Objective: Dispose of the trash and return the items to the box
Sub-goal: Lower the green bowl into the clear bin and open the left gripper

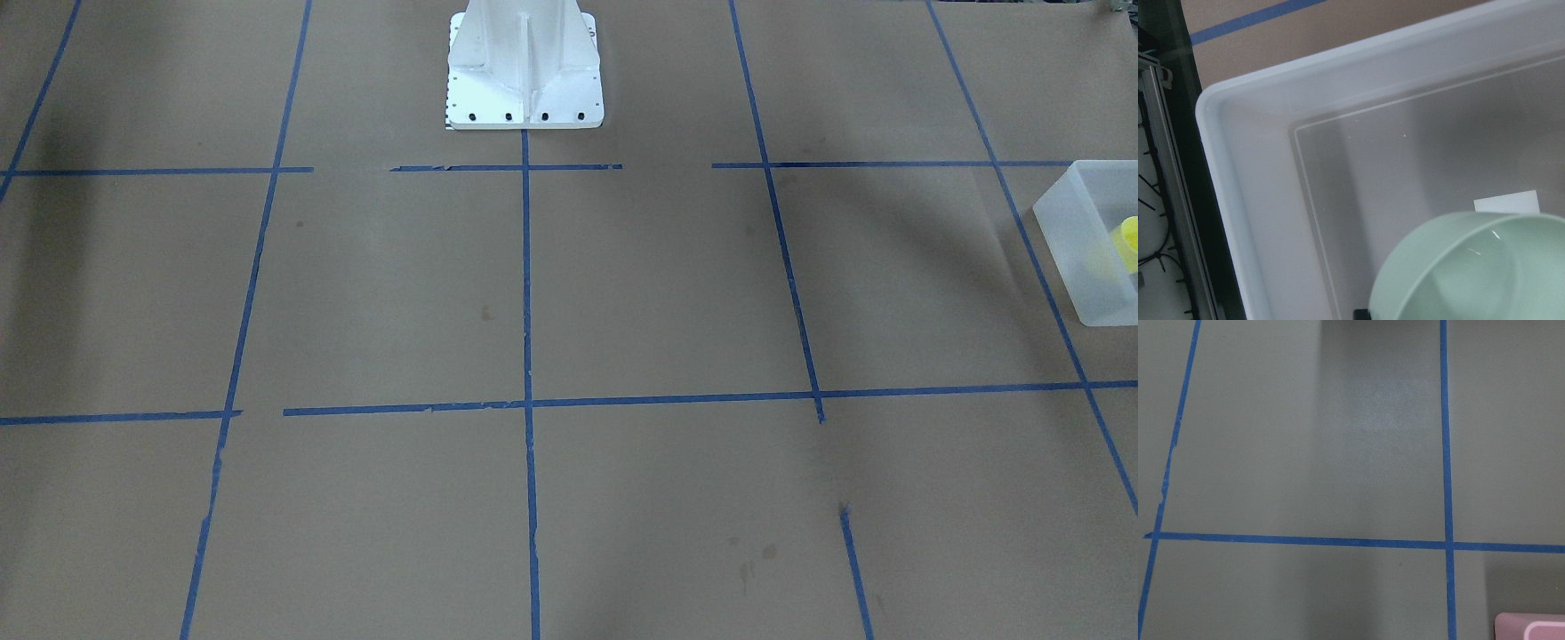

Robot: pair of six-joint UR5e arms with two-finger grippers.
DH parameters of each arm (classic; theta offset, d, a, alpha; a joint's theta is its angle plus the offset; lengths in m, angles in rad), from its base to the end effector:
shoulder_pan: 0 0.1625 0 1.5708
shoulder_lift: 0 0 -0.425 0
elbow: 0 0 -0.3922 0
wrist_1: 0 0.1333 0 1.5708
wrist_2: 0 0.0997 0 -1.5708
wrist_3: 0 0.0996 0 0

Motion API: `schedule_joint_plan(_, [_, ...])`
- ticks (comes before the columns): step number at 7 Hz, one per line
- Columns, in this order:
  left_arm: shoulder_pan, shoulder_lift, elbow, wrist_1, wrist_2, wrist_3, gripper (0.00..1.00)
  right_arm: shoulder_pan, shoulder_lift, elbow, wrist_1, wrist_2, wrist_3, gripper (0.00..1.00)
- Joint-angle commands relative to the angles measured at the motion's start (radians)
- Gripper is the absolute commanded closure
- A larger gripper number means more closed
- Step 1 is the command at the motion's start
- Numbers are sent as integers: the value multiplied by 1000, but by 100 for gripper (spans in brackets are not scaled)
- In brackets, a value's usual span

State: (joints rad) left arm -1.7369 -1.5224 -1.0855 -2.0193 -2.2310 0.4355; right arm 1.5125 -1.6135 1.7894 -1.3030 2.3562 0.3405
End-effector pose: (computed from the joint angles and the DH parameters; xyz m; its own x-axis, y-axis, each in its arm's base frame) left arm -0.1390 -0.3922 0.8734 0.7680 0.2495 -0.5899 -0.1756 0.9677 0.1806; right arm 0.0343 -0.4911 0.5393 0.6663 -0.0234 0.7453 -0.1802 0.9648 0.1914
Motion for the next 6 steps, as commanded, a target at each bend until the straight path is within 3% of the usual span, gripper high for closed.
schedule_joint_plan(1, [0, 1, -100, 4, -4, -41, 0, 0, 9, -1, -8, 3, 0, 0])
schedule_joint_plan(3, [14, -10, -361, 110, -28, -250, 0, -9, 105, 1, -208, 5, -15, 0])
schedule_joint_plan(5, [89, -118, -685, 544, -45, -383, 0, -38, 113, -2, -236, 2, -23, 0])
schedule_joint_plan(6, [115, -178, -771, 711, -52, -417, 0, -47, 107, -7, -249, 5, -79, 0])
